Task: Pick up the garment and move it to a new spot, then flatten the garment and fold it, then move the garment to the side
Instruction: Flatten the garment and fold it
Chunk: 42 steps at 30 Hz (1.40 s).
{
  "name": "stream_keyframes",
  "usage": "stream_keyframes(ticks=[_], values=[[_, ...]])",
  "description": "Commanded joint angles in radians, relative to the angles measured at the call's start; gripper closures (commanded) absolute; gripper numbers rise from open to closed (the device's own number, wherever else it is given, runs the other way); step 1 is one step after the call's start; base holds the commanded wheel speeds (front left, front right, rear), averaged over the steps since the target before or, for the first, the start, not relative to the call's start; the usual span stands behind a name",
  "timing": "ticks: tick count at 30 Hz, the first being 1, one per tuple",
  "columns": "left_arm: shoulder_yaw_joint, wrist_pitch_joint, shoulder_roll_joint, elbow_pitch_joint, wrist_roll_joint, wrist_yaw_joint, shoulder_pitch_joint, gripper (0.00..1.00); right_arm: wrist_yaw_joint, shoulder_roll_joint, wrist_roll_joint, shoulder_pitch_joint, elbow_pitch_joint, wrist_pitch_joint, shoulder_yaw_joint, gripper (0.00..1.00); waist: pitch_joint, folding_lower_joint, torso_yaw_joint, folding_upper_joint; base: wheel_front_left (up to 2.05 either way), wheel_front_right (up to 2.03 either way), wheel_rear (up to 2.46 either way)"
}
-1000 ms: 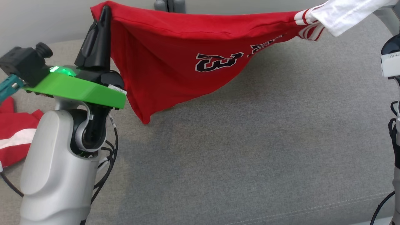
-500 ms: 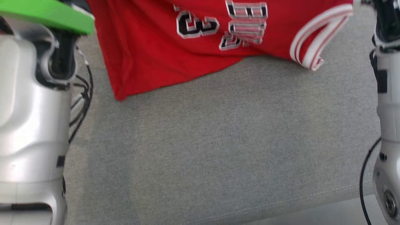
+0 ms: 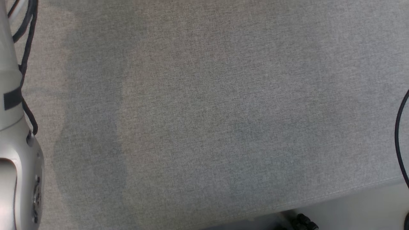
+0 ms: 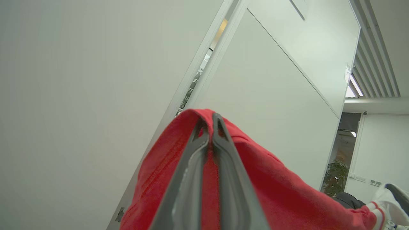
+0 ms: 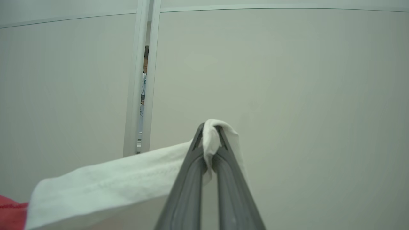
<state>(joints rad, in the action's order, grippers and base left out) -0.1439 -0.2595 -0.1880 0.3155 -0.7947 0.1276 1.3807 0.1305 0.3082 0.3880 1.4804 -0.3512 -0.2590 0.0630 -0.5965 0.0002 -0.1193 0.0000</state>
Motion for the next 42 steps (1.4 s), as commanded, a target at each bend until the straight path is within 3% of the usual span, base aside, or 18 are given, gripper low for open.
stream_keyframes(ticks=[1, 10, 18, 26, 34, 42], values=[[-0.01, -0.004, -0.013, -0.019, -0.009, 0.003, -0.046, 1.0, 0.0, 0.006, -0.001, -0.037, 0.002, -0.006, 0.003, 1.0, -0.018, -0.0002, 0.012, 0.0, 0.0, 0.0, 0.0], [-0.031, -0.006, -0.004, -0.003, -0.019, 0.003, -0.411, 1.0, 0.0, 0.056, 0.086, -0.332, -0.07, -0.001, 0.091, 1.0, 0.014, -0.0002, 0.04, 0.0, 0.0, 0.0, 0.0], [-0.054, -0.006, 0.018, -0.006, -0.004, 0.003, -0.731, 1.0, 0.0, 0.108, 0.207, -0.66, -0.053, 0.158, 0.139, 1.0, 0.133, -0.0002, 0.077, 0.0, 0.0, 0.0, 0.0], [-0.084, -0.006, 0.029, 0.011, 0.021, 0.003, -0.973, 1.0, 0.0, 0.06, 0.203, -0.973, 0.037, 0.311, -0.006, 1.0, 0.25, -0.0002, 0.112, 0.0, 0.0, 0.0, 0.0], [-0.091, -0.006, 0.057, 0.043, 0.066, 0.003, -1.122, 1.0, 0.0, -0.026, 0.076, -1.226, 0.144, 0.552, -0.168, 1.0, 0.351, -0.0002, 0.137, 0.0, 0.0, 0.0, 0.0], [-0.142, 0.008, 0.025, 0.09, 0.092, 0.003, -1.211, 1.0, 0.0, -0.134, -0.024, -1.395, 0.349, 0.796, -0.261, 1.0, 0.408, -0.0002, 0.136, 0.0, 0.0, 0.0, 0.0]])
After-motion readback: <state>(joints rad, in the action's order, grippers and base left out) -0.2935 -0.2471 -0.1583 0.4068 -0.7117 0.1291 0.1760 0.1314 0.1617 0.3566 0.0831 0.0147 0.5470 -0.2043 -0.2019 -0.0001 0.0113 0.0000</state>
